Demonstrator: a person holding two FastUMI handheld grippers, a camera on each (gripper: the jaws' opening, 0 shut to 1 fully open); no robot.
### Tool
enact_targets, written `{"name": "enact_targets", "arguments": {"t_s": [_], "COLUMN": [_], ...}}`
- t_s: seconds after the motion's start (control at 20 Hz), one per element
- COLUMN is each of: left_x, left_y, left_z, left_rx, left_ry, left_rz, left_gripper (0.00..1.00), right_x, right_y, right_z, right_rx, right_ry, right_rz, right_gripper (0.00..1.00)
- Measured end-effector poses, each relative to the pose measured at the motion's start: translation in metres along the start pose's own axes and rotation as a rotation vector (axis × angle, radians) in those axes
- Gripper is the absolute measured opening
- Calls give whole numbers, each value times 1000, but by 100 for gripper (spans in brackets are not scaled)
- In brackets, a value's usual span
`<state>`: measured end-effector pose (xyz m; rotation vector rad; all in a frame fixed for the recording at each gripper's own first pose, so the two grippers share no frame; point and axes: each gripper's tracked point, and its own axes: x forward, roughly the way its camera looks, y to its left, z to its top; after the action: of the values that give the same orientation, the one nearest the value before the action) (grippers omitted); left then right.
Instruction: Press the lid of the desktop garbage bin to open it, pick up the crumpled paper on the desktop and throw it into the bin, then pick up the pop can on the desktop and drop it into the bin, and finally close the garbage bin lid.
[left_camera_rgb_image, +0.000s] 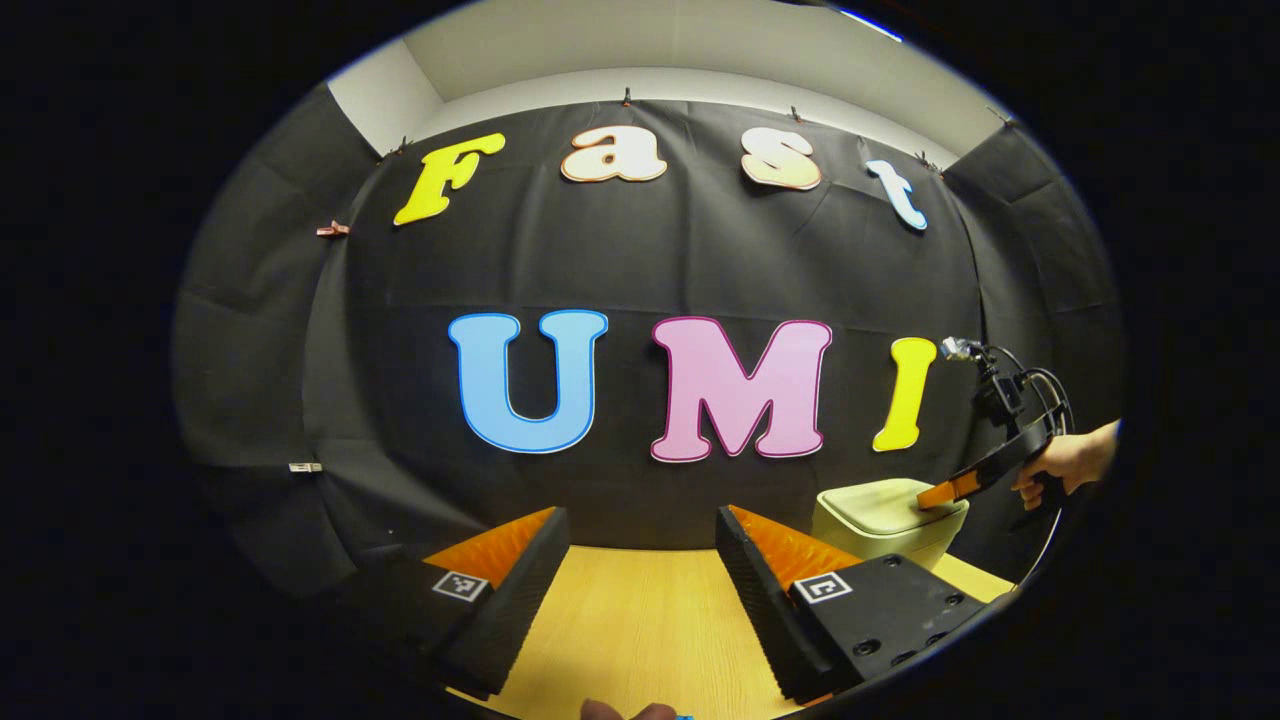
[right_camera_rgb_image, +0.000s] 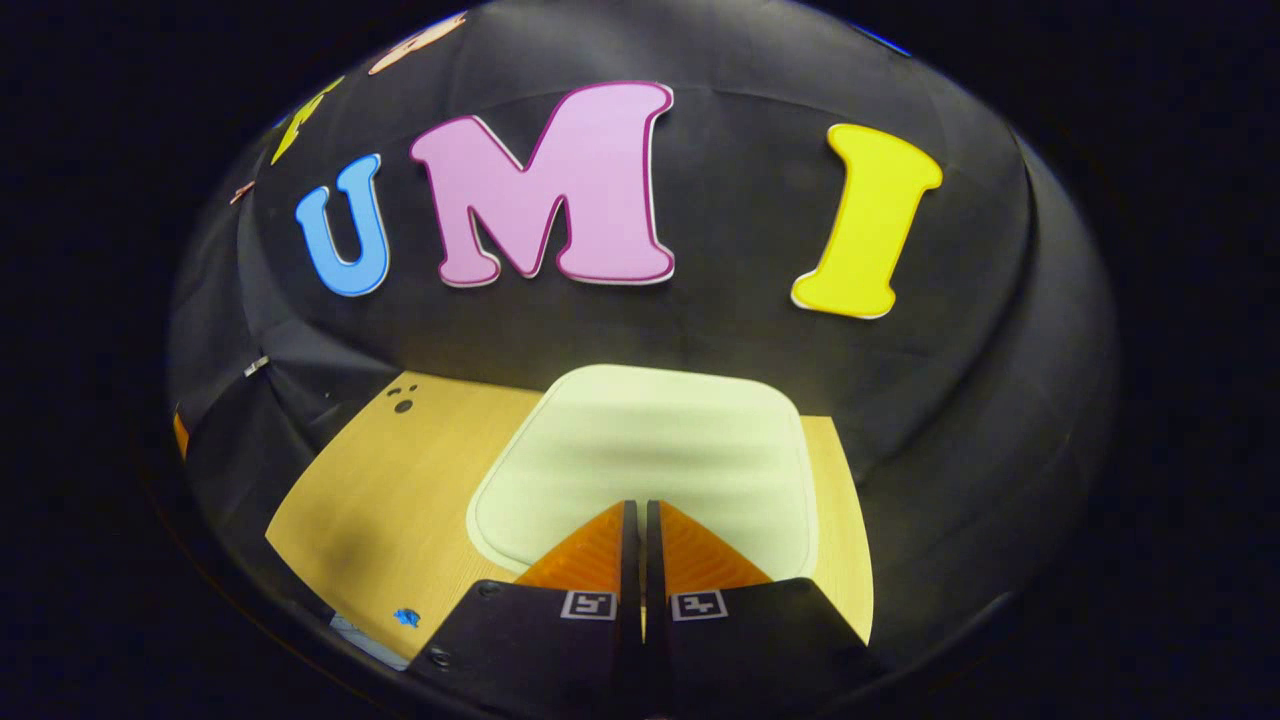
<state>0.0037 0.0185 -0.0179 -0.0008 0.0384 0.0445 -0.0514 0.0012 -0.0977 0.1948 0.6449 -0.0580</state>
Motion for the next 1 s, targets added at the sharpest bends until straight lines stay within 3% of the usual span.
{"name": "enact_targets", "arguments": {"t_s": [1.0], "left_x": [-11], "left_y": [0], "left_z": [-4], "left_rx": [-1], "left_ry": [17], "left_rz": [-5], "left_gripper": [95], "right_x": [9], "right_y": [-26], "right_z": [103], "right_rx": [-112], "right_ry": [-508], "right_rz": [-117], "right_gripper": [5]}}
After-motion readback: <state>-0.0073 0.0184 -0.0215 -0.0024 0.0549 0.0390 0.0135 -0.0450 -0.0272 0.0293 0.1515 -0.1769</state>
